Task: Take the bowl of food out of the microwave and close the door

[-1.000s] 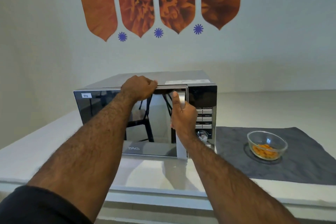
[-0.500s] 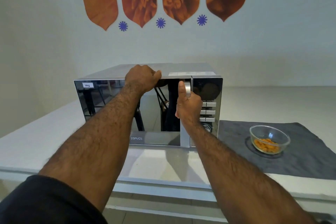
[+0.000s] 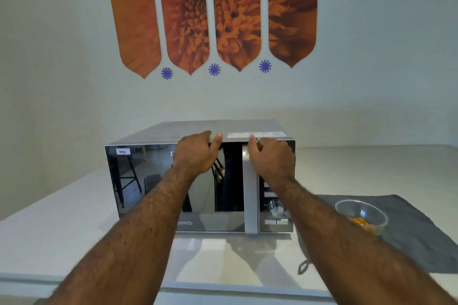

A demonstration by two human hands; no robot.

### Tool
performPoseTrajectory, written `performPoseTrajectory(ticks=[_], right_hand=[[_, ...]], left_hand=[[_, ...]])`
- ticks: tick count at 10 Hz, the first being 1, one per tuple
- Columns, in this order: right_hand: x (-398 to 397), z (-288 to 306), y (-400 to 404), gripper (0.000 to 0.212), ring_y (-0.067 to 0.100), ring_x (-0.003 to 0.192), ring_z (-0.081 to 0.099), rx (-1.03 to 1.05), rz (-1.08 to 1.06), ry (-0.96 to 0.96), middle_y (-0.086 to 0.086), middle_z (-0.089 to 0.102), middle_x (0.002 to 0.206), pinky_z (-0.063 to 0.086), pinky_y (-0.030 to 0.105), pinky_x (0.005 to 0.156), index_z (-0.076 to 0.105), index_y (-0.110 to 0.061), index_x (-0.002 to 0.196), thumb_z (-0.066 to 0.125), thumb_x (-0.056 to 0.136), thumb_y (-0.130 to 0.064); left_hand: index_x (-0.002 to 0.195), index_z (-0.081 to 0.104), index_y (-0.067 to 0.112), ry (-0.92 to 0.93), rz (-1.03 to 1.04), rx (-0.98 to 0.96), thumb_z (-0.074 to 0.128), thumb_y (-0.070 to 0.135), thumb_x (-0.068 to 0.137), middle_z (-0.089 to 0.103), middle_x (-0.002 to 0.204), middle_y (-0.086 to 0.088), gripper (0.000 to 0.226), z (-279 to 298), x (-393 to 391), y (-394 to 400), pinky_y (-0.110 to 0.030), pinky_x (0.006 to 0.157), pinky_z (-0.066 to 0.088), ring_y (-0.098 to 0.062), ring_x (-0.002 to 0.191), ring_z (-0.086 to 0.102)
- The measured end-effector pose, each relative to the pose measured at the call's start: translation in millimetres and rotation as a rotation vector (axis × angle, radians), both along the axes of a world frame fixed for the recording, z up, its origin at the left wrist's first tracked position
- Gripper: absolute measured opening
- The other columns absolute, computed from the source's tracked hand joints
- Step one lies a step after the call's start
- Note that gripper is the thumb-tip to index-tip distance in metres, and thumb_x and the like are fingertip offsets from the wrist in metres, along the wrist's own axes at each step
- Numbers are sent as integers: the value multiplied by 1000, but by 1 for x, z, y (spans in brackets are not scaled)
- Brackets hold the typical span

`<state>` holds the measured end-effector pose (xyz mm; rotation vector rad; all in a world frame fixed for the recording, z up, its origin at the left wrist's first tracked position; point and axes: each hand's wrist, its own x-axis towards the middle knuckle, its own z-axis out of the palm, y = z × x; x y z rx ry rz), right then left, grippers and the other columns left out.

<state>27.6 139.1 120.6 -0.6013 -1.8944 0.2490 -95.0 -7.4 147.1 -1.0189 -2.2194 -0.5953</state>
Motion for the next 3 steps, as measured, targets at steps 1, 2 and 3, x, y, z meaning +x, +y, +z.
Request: performPoseTrajectory(ticks=[1, 2, 3], right_hand=[[1, 32, 12, 52, 10, 37, 35, 114, 63, -21, -8, 37, 41, 33, 21, 46, 42, -18, 47, 47, 92, -43], [-1, 69, 23, 49, 12, 42, 42, 159, 145, -88, -7, 42, 44, 31, 21, 46, 41, -20, 48, 50, 90, -44], [1, 114, 29, 39, 16, 63, 56, 67, 138, -198, -7, 61, 67, 39, 24, 56, 55, -23, 65, 49, 87, -55]], left_hand=[[140, 49, 19, -199, 36, -21, 23, 65, 94, 61, 134, -13, 70, 16, -3, -1, -45, 98, 46, -33, 121, 56], [141, 49, 18, -254, 31, -70, 24, 68, 93, 54, 142, -12, 73, 36, -12, -2, -44, 104, 41, -30, 127, 51], [147, 41, 18, -305, 41, -167, 21, 71, 92, 44, 152, -10, 79, 64, -16, -4, -46, 112, 33, -29, 137, 42]])
